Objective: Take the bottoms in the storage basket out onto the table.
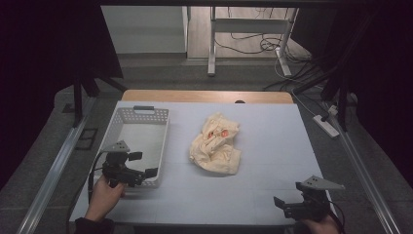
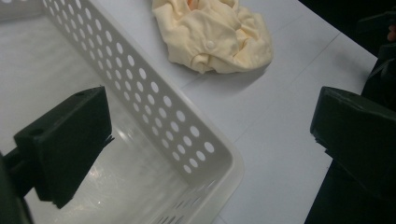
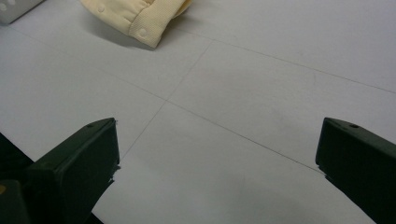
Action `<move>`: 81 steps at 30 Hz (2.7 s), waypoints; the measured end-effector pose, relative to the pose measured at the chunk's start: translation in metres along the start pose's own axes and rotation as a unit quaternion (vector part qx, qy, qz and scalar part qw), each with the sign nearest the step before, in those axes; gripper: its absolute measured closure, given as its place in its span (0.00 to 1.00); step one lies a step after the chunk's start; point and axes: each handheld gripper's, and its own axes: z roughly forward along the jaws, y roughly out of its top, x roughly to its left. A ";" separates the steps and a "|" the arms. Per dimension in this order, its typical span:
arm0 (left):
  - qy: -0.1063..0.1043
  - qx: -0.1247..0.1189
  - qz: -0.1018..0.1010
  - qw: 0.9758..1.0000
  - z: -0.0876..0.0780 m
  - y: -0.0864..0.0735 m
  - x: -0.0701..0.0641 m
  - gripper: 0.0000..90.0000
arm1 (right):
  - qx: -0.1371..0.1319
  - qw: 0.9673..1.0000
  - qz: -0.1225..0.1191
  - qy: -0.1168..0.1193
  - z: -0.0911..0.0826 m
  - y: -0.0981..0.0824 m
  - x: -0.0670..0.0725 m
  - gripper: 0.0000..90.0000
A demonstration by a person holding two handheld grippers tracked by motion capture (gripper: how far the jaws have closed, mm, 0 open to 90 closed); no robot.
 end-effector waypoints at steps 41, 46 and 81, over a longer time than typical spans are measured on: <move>0.041 0.013 0.001 0.999 -0.023 -0.045 -0.012 0.00 | 0.001 1.000 0.001 -0.002 0.000 0.000 0.000 0.00; 0.045 0.009 -0.003 0.999 -0.026 -0.050 -0.013 0.00 | 0.001 1.000 0.000 -0.002 0.000 0.000 0.000 0.00; 0.080 -0.003 -0.015 0.997 -0.047 -0.088 -0.021 0.00 | 0.002 1.000 0.000 -0.002 0.000 0.000 0.000 0.00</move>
